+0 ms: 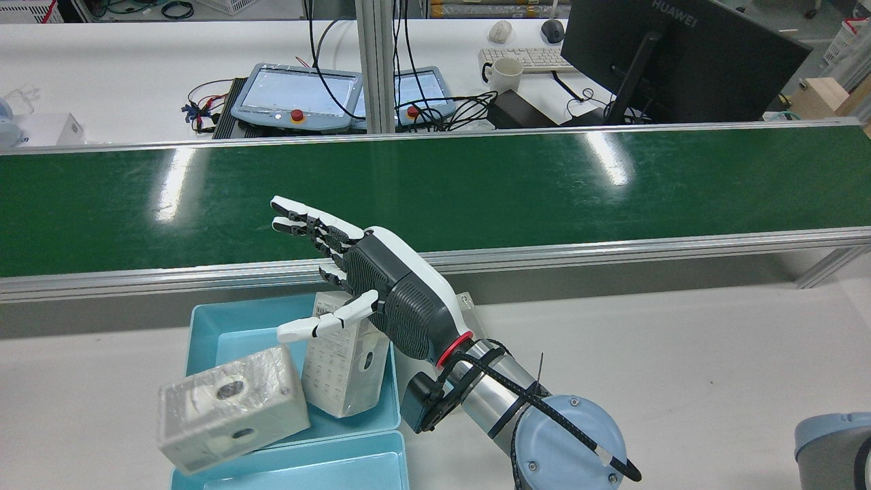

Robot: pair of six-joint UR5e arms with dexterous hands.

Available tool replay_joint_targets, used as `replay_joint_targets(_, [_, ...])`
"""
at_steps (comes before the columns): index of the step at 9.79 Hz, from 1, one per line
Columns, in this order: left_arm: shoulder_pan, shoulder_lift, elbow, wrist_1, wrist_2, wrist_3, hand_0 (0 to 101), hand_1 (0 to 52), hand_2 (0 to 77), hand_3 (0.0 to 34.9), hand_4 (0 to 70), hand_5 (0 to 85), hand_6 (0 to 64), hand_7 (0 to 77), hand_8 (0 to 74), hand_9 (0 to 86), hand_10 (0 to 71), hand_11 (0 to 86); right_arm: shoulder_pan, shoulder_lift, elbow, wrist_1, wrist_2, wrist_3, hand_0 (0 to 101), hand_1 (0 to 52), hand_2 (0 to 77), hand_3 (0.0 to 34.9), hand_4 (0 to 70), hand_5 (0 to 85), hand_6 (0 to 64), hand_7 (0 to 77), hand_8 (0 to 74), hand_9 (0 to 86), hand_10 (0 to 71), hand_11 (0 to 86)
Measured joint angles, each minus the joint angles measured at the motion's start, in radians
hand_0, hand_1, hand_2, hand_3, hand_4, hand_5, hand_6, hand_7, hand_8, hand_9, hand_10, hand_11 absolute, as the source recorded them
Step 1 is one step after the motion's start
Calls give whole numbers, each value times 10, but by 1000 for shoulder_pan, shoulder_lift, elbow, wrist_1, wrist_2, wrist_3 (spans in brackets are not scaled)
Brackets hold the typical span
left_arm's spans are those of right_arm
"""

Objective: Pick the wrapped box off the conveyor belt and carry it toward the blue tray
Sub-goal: 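Carry the box toward the blue tray and release it there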

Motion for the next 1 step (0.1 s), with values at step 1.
replay_joint_targets(1, [0, 0, 0, 0, 0, 0, 0, 0, 5, 0, 0, 5, 0, 5, 0, 5, 5, 0, 5, -1, 4, -1, -1, 1, 478, 158, 175, 305, 207, 82, 11, 175, 0, 22, 11, 33])
